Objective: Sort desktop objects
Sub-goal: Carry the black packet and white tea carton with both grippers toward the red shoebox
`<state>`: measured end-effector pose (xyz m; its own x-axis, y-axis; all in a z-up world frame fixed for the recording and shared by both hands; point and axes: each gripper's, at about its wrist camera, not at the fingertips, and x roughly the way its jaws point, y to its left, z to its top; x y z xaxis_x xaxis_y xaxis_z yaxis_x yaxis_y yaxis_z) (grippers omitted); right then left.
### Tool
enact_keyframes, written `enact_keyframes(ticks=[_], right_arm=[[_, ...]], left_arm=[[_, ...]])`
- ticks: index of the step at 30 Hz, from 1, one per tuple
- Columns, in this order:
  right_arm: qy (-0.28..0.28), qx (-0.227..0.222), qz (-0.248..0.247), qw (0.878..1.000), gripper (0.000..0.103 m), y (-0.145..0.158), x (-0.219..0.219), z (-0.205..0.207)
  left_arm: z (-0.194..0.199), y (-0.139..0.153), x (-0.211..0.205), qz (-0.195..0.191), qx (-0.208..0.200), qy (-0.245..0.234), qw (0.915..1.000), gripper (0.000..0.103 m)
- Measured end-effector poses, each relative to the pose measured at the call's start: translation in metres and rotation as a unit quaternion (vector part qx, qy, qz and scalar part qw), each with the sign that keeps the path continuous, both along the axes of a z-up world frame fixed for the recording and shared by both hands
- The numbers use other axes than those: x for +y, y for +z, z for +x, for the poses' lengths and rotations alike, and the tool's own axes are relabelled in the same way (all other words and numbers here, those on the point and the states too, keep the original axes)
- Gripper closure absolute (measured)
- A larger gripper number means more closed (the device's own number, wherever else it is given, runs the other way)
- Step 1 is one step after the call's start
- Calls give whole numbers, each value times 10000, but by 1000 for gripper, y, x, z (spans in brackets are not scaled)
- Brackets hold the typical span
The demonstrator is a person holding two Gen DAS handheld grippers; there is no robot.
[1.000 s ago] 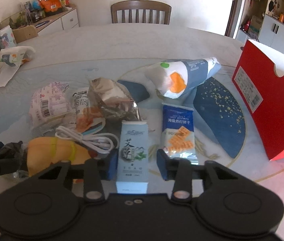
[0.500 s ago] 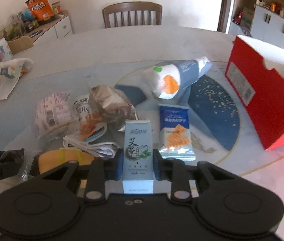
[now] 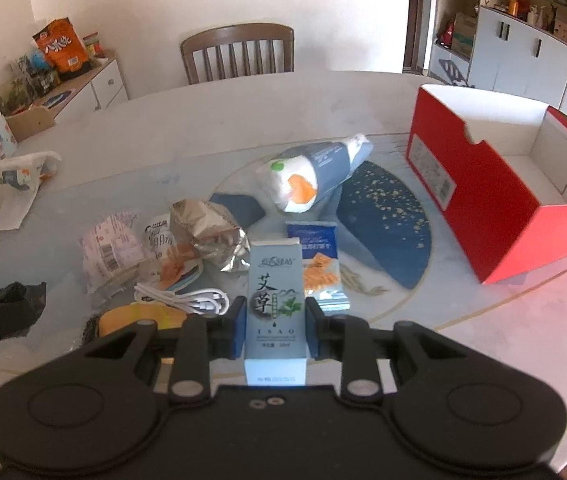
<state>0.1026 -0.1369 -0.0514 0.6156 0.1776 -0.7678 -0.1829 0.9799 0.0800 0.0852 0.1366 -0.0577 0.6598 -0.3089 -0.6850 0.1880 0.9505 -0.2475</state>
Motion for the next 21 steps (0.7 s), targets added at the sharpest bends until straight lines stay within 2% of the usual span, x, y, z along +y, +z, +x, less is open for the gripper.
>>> enact_keyframes(ticks=[11, 21], right_arm=[[-169, -265, 171, 9994, 75, 39, -40, -9], [-3, -191, 455, 9988, 75, 57, -100, 13]], left_arm=[[10, 35, -40, 9, -212, -260, 9994, 58], [35, 54, -106, 5, -327, -98, 9994, 58]])
